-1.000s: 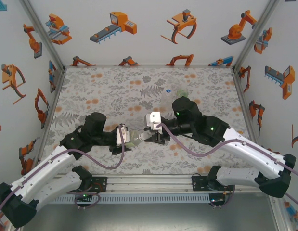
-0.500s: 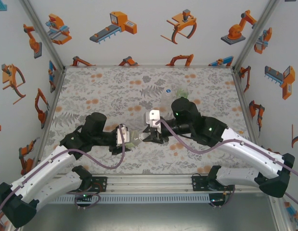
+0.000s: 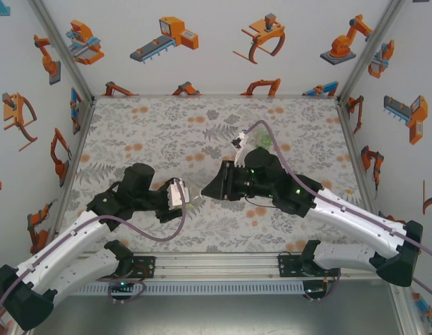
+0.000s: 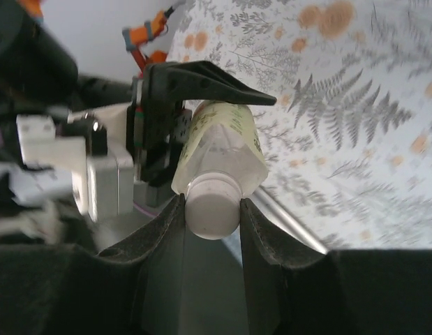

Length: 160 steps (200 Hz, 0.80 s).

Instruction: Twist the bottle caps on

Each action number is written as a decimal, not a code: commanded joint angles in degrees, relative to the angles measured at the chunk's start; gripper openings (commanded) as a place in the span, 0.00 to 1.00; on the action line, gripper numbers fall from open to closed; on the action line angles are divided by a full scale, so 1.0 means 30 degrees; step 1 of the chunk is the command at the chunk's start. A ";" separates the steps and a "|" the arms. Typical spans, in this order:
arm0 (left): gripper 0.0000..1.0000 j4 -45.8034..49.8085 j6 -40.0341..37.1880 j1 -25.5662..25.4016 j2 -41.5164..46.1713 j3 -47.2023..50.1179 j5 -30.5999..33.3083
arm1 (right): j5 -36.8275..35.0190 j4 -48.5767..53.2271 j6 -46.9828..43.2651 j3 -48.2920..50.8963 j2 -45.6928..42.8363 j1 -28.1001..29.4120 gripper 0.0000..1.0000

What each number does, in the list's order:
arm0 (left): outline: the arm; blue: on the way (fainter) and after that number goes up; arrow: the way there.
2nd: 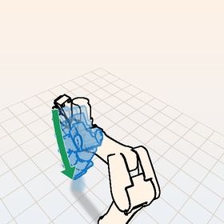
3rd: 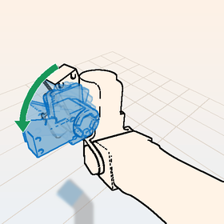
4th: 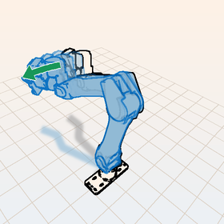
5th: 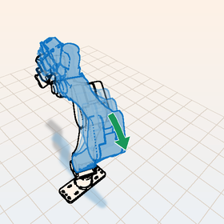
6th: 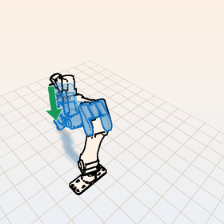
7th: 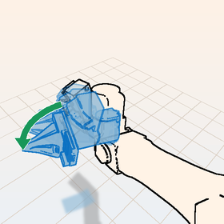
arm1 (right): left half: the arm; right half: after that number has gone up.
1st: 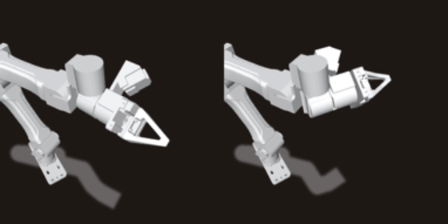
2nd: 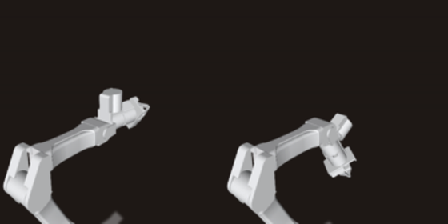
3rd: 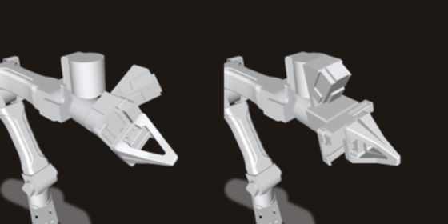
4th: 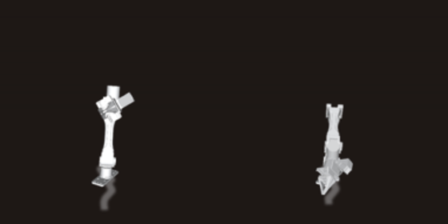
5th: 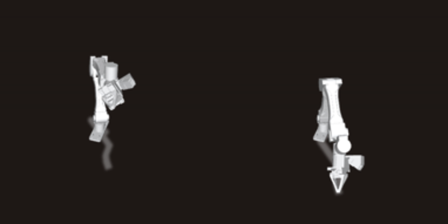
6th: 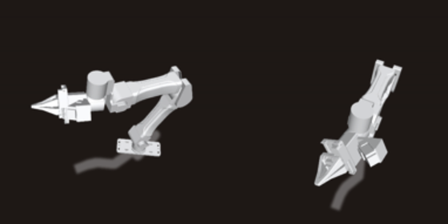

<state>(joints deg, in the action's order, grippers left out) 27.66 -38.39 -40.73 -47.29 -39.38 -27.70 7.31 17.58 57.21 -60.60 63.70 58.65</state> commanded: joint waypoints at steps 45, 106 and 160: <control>0.00 -0.1112 -0.0328 -0.0297 -0.0006 -0.0674 -0.1806 | -0.2076 -0.0360 0.3036 -0.0796 0.0612 0.0135 0.23; 0.00 -0.1127 -0.0328 -0.0284 -0.0026 -0.0674 -0.2152 | -0.0804 0.0756 -0.9272 -0.2480 -0.0911 0.0078 0.60; 0.00 -0.1124 -0.0414 -0.0284 0.0086 -0.0596 -0.3214 | 0.4455 0.4193 -2.1512 -0.4557 -0.0462 0.0078 0.60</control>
<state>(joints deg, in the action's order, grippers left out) 25.26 -38.35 -41.54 -47.59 -39.46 -33.71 10.74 24.01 15.05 -71.40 61.91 58.92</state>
